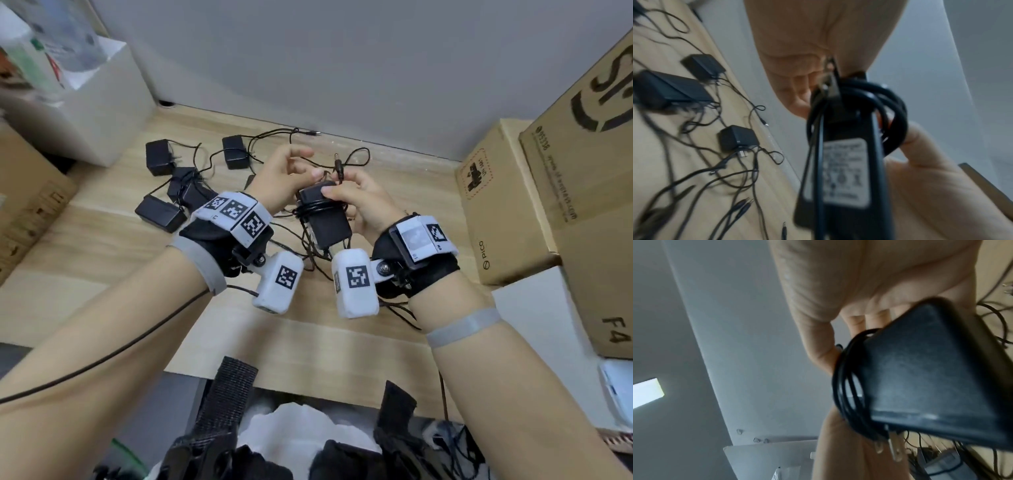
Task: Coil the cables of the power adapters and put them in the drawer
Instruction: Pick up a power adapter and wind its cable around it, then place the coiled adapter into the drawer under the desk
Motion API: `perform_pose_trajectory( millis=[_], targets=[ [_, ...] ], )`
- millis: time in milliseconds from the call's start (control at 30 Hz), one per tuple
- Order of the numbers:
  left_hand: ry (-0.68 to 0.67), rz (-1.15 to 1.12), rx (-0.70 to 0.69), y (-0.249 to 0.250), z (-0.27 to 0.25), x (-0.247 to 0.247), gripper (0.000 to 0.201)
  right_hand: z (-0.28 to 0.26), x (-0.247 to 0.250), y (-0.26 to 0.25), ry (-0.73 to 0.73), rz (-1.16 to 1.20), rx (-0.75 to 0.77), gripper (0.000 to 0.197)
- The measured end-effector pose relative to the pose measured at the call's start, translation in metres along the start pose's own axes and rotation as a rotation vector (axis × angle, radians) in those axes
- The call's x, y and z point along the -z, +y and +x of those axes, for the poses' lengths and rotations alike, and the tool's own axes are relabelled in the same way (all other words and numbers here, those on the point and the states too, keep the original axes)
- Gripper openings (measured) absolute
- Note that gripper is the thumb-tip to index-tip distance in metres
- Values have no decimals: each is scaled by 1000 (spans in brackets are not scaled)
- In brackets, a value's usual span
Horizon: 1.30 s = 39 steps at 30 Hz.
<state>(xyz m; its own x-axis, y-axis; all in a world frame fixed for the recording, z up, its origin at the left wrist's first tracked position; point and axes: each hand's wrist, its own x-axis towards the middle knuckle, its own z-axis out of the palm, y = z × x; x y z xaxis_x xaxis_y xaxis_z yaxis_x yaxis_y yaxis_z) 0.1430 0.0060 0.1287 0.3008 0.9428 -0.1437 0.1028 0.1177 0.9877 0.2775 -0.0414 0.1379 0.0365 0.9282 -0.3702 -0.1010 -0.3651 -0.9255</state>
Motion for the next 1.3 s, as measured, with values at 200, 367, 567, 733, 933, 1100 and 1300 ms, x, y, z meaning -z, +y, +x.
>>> perform_pose_trajectory(
  millis=[200,367,567,733,933,1100,1300],
  targets=[
    [-26,-260,306,-46,-46,16,14,8,-19,40,-26,176,-133,23],
    [85,-252,305,-92,-87,45,42,-1,-54,74,-175,185,-249,22],
    [120,-298,353,-127,-158,100,51,-28,-113,113,-321,-86,-303,17],
    [161,-357,422,-167,-239,153,61,-61,-184,154,-463,-320,-289,25],
    [310,-381,572,-241,-335,203,68,-94,-259,246,-631,-523,-345,18],
    [480,-343,779,-328,-381,220,35,-99,-287,335,-639,-710,-424,28],
    [417,-54,923,-403,-406,214,40,-98,-297,408,-753,-1089,-395,23]
  ],
)
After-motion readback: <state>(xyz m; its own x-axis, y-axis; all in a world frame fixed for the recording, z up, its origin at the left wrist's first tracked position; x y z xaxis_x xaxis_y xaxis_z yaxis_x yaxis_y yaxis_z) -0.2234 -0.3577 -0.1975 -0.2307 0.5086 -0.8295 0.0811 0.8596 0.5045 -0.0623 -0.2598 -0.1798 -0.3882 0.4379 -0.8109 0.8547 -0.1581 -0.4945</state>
